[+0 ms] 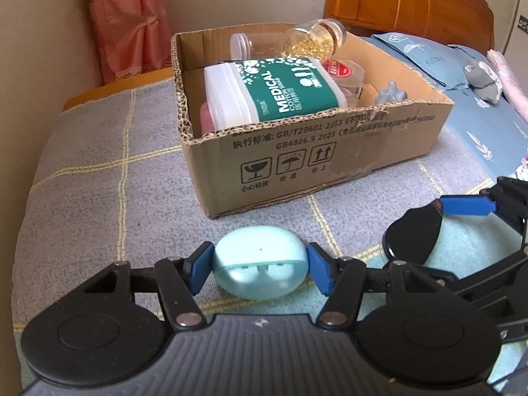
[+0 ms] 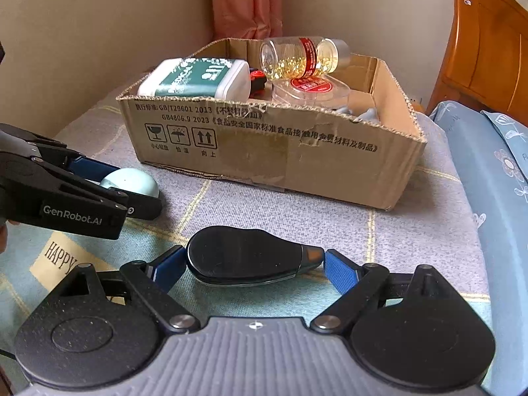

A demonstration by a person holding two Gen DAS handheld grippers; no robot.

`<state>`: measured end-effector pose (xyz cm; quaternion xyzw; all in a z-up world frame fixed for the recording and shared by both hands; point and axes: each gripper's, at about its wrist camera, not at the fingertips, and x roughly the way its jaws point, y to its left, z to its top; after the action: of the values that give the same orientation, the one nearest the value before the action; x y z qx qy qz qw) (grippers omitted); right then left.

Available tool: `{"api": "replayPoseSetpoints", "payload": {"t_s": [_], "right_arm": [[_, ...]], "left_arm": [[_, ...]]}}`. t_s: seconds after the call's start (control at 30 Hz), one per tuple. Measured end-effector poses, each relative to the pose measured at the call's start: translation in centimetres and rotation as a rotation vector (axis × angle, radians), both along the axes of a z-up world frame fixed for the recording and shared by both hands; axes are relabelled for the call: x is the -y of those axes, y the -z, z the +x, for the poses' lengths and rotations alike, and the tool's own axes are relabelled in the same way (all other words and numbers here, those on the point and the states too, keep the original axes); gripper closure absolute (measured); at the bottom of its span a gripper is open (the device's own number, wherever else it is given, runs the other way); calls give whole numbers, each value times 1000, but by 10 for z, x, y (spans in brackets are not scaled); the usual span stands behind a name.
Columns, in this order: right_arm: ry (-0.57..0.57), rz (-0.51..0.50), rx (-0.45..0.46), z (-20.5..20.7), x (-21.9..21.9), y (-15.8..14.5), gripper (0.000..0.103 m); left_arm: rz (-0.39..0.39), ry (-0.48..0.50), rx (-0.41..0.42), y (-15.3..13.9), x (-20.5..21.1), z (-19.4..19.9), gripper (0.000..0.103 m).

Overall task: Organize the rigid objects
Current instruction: 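Lift the mint-green case with the left gripper while the right grasps the black oval object, then drop the mint-green case into the box with the left gripper while the right drops the black object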

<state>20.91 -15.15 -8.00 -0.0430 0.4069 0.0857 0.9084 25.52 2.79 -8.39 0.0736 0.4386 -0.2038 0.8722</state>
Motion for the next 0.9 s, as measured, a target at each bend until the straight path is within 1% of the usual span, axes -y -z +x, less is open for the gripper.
{"api": "replayPoseSetpoints", "payload": {"t_s": [0.13,0.3,0.43,0.57,0.73,0.83,0.9], "right_arm": [[-22,4,4,-4,8,-8,10],[-34,-24,21,-7,15,-10,10],[-29,-15,21,-11,19,-11,10],[-34,-14,26,-13,20,-13,10],[-41,-10,33,-13,21,-15,10],[-48,-10,35,-12,20,-16,10],[-52,-9,37,-12,20,-17,10]], "left_arm": [[-4,29,-1,-8,-2,-3,43],[23,43,6,-13,-3,-7,43],[48,47,-7,-8,-2,-9,43],[76,48,-40,1,-4,-12,42],[76,48,-46,2,-7,-15,42],[78,67,-62,1,-7,-14,43],[66,66,-76,0,-10,-13,43]]}}
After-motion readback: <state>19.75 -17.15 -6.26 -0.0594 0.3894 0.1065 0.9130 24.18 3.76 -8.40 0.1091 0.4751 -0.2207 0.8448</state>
